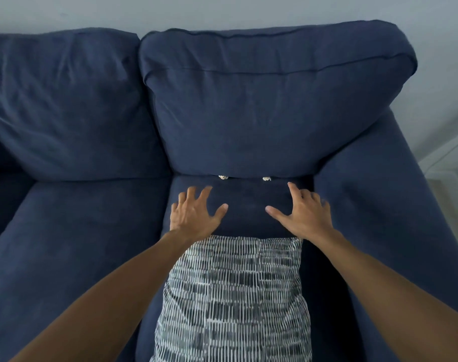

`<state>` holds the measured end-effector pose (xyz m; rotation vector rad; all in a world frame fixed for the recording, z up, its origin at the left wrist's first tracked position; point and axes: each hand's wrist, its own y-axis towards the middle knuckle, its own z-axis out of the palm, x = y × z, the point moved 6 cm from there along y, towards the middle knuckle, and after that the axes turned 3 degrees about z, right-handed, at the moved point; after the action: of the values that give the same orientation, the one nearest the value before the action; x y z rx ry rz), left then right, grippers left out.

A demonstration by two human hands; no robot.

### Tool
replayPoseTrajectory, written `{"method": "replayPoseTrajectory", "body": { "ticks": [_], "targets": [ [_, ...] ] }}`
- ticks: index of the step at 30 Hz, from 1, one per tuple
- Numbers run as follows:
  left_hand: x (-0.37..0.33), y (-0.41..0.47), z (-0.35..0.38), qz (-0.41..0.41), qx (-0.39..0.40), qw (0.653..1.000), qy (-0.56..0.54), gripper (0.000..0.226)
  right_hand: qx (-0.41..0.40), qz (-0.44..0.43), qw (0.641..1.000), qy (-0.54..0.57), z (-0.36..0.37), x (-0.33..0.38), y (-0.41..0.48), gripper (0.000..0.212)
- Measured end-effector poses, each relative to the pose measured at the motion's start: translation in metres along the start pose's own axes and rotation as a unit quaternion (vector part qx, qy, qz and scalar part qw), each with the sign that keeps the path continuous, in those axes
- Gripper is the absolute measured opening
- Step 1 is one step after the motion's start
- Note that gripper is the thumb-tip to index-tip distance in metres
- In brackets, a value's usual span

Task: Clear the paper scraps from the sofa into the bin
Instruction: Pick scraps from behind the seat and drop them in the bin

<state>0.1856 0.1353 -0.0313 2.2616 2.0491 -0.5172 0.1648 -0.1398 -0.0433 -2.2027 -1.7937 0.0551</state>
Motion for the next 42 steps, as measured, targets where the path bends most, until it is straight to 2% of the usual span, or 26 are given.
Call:
{"method": "replayPoseTrajectory", "body": {
  "ticks": [4,8,11,16,20,25,30,34,42],
  "targets": [
    [0.008,0.036,0.037,-0.051,-0.002,0.997,-0.066,0.072,0.004,0.039,0.997,0.066,0.036,-0.002,0.036,0.1],
    [0.021,0.087,0.089,-0.058,0.01,0.994,-0.095,0.07,-0.004,0.07,0.989,0.126,0.084,-0.001,0.082,0.092],
    [0.032,0.129,0.127,-0.069,0.011,0.99,-0.125,0.069,-0.044,0.087,0.985,0.142,0.114,0.0,0.116,0.077],
    [0.042,0.19,0.166,-0.088,-0.051,0.975,-0.2,0.053,-0.098,0.125,0.968,0.194,0.149,-0.004,0.169,0.067],
    [0.044,0.221,0.179,-0.112,-0.059,0.969,-0.214,0.056,-0.154,0.147,0.949,0.231,0.161,-0.004,0.191,0.048],
    [0.046,0.223,0.182,-0.127,-0.085,0.954,-0.259,0.044,-0.185,0.194,0.926,0.265,0.165,-0.006,0.201,0.035],
    [0.046,0.217,0.17,-0.117,-0.078,0.951,-0.276,0.042,-0.19,0.192,0.917,0.292,0.166,-0.008,0.201,0.02],
    [0.051,0.203,0.157,-0.12,-0.088,0.945,-0.292,0.037,-0.191,0.172,0.912,0.319,0.158,-0.01,0.187,0.024],
    [0.04,0.133,0.126,-0.126,-0.078,0.948,-0.281,0.034,-0.185,0.163,0.922,0.298,0.117,-0.039,0.118,0.034]
  ]
}}
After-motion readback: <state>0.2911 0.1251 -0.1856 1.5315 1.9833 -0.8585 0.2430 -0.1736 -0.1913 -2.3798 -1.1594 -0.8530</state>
